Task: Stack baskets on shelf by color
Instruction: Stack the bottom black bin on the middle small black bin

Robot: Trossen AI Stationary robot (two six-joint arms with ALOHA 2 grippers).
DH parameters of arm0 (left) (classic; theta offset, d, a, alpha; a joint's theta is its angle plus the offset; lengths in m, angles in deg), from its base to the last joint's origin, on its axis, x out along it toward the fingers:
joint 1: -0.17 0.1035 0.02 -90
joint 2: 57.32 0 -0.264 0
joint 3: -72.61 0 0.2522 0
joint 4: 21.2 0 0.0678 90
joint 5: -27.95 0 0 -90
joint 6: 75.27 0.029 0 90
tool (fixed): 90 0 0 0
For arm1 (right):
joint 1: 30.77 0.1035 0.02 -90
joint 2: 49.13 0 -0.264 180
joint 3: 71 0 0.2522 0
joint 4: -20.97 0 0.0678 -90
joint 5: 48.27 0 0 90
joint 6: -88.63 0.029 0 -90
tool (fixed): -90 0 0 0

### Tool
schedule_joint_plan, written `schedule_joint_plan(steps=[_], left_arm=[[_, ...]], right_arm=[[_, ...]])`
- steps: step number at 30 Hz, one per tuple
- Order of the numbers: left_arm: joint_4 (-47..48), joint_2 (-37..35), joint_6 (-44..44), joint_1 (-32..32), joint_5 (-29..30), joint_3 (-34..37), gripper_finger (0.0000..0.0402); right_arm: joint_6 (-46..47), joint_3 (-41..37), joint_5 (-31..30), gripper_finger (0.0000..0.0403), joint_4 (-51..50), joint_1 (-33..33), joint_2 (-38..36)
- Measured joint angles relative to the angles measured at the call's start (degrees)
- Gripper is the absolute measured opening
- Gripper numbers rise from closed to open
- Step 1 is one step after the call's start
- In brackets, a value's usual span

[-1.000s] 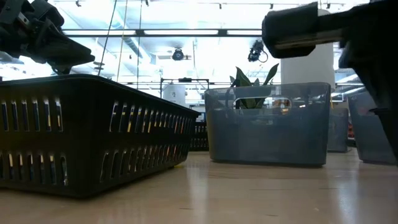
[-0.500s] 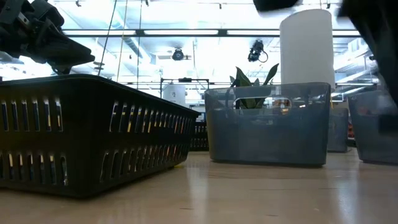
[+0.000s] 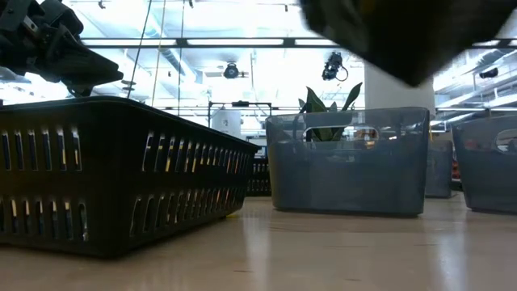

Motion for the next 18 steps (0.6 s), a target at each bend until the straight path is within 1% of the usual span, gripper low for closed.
schedule_joint_plan(steps=[2, 6, 11, 18], left_arm=[[0.02, 0.0, 0.0, 0.0, 0.0, 0.0, 0.0117], [0.01, 0.0, 0.02, -0.01, 0.0, 0.0, 0.0117], [0.0, 0.0, 0.01, -0.01, 0.0, 0.0, 0.0117], [0.01, 0.0, 0.02, 0.0, 0.0, 0.0, 0.0117]], right_arm=[[-1.44, 0.0, -1.21, 0.0005, 1.67, -0.83, 0.0], [-4.83, 0.0, -1.42, 0.0005, 5.98, -2.61, 0.0], [-11.36, 0.0, -1.29, 0.0005, 13.09, -4.18, 0.0], [-15.11, 0.0, -0.97, 0.0005, 20.64, -6.65, 0.0]])
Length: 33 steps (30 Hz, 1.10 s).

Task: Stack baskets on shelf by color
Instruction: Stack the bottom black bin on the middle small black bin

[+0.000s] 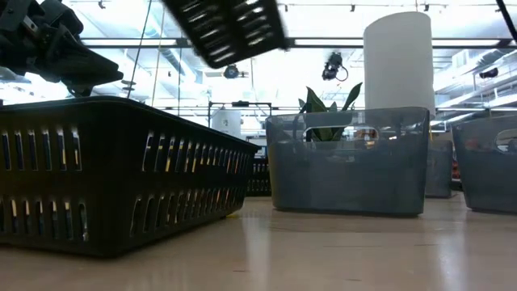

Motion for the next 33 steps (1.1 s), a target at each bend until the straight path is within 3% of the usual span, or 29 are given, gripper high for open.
schedule_joint_plan(steps=[15, 23, 33], left_arm=[[0.01, 0.0, -0.01, -0.01, 0.0, 0.0, 0.0117], [-0.01, 0.0, 0.0, -0.02, 0.0, 0.0, 0.0117], [0.01, 0.0, -0.01, 0.0, 0.0, 0.0, 0.0117]], right_arm=[[-12.26, -12.06, -0.79, 0.0005, 15.56, -4.65, -0.04], [-13.3, -15.78, -1.27, 0.0005, 15.05, -5.01, -0.02], [-12.88, -15.69, 4.79, 0.0007, 13.61, -3.71, -0.02]])
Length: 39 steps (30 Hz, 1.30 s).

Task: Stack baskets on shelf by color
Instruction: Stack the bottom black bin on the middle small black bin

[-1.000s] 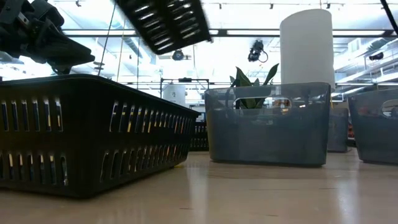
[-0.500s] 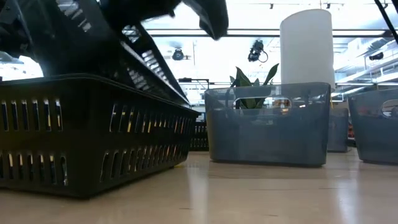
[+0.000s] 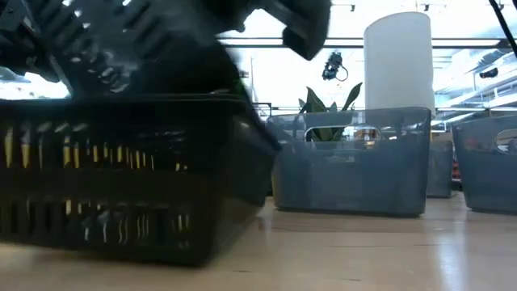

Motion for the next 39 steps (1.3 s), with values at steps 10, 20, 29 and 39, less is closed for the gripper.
schedule_joint_plan(steps=[10, 20, 29, 39], left_arm=[[0.0, 0.0, -0.01, -0.01, 0.01, 0.0, 0.0117], [-0.01, 0.0, -0.01, -0.02, 0.0, 0.0, 0.0117], [0.01, 0.0, 0.0, 0.0, 0.0, 0.0, 0.0117], [0.01, 0.0, -0.01, -0.02, 0.0, 0.0, 0.0117]], right_arm=[[3.43, 0.0, 4.44, 0.0007, -1.35, 0.94, 0.0], [3.37, 0.0, 1.25, 0.0009, -2.19, 2.27, 0.0], [1.46, 0.02, -0.85, 0.0047, -2.92, 3.39, 0.0], [3.73, 0.02, -1.29, 0.0108, -2.88, 3.83, 0.0]])
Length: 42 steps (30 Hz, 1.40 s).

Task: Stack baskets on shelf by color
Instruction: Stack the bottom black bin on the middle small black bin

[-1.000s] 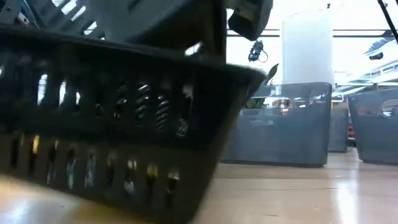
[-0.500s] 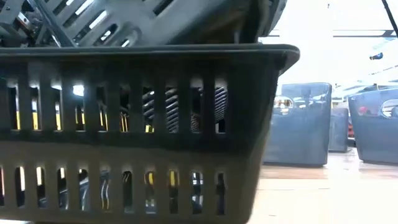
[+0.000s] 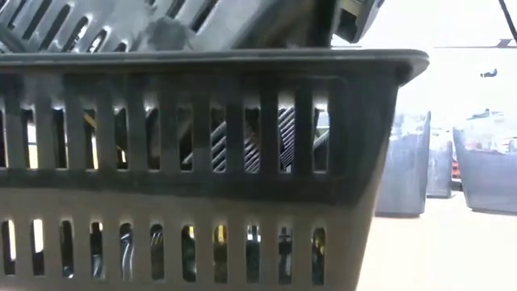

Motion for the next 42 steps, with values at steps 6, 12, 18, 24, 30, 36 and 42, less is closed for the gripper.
schedule_joint_plan(steps=[6, 12, 18, 24, 30, 36, 42], left_arm=[[-0.02, 0.0, 0.01, 0.02, 0.0, 0.0, 0.0117], [-0.04, 0.0, 0.02, 0.02, 0.0, 0.0, 0.0117], [-0.03, 0.0, 0.01, 0.02, 0.01, 0.02, 0.0117], [0.02, 0.0, 0.01, 0.02, 0.0, 0.02, 0.0117], [-0.03, 0.0, 0.0, 0.02, 0.0, 0.02, 0.0117], [-0.04, 0.0, 0.0, 0.02, 0.0, 0.02, 0.0117], [0.0, 0.0, 0.02, 0.0, 0.0, 0.02, 0.0117]], right_arm=[[0.54, 0.02, -5.15, 0.013, 0.54, 1.72, 0.0], [3.9, 0.66, -6.6, 0.0131, -1.91, 3.02, -1.74], [11.87, 0.87, -6.34, 0.0131, -8.35, 5.02, -4.41], [15.94, 0.8, -3.51, 0.0131, -13.26, 8.15, -1.97], [16.36, -0.44, -3.87, 0.0131, -12.61, 9.98, -0.96], [17.87, -2.17, -3.28, 0.0131, -9.45, 10.03, -1.01], [16.55, -5.85, -3.42, 0.0132, -5.71, 10.09, -0.91]])
